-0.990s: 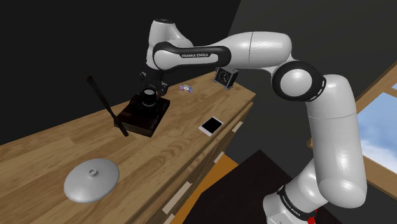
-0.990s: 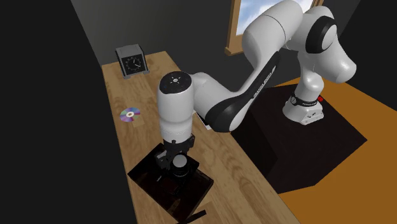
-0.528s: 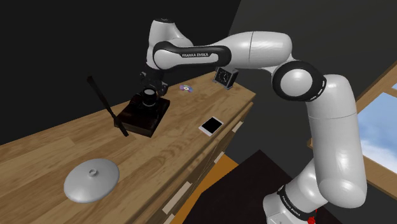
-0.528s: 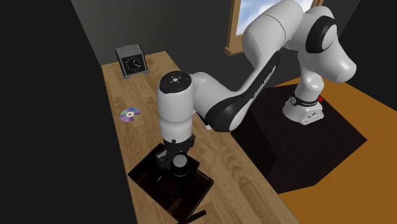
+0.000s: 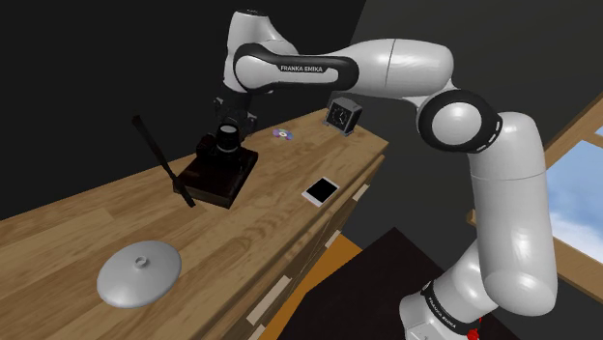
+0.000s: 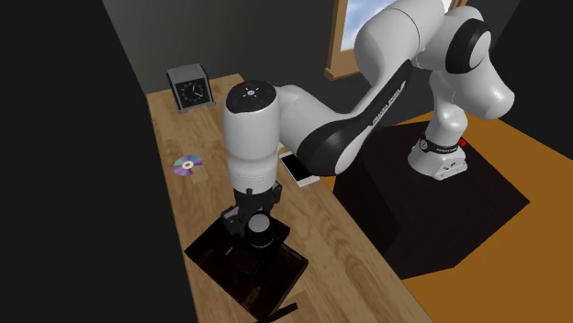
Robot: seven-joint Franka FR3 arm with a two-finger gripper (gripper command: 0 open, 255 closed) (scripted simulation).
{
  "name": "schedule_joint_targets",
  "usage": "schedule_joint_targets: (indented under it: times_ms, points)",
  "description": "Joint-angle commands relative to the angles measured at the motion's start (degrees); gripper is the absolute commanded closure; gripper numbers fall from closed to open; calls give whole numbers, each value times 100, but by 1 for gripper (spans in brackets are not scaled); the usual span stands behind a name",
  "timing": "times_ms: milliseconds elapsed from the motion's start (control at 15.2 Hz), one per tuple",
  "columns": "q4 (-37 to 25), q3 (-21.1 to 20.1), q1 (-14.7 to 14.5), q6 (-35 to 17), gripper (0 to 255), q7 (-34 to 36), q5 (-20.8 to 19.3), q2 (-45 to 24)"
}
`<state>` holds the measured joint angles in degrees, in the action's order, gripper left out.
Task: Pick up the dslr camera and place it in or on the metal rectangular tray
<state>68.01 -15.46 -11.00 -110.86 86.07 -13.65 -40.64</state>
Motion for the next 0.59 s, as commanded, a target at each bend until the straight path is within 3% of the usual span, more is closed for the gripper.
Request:
schedule_joint_targets:
  times_ms: [0, 264, 396, 462, 528]
  points:
    - [-140, -5, -9, 141, 255, -21, 11, 16]
    - [-344, -14, -27, 369, 255, -48, 28, 44]
    - [-1316, 24, -117, 949, 255, -186, 11, -331]
    - [-2663, 87, -284, 1672, 255, -350, -27, -926]
    - [-2472, 86, -257, 1547, 255, -333, -19, -863]
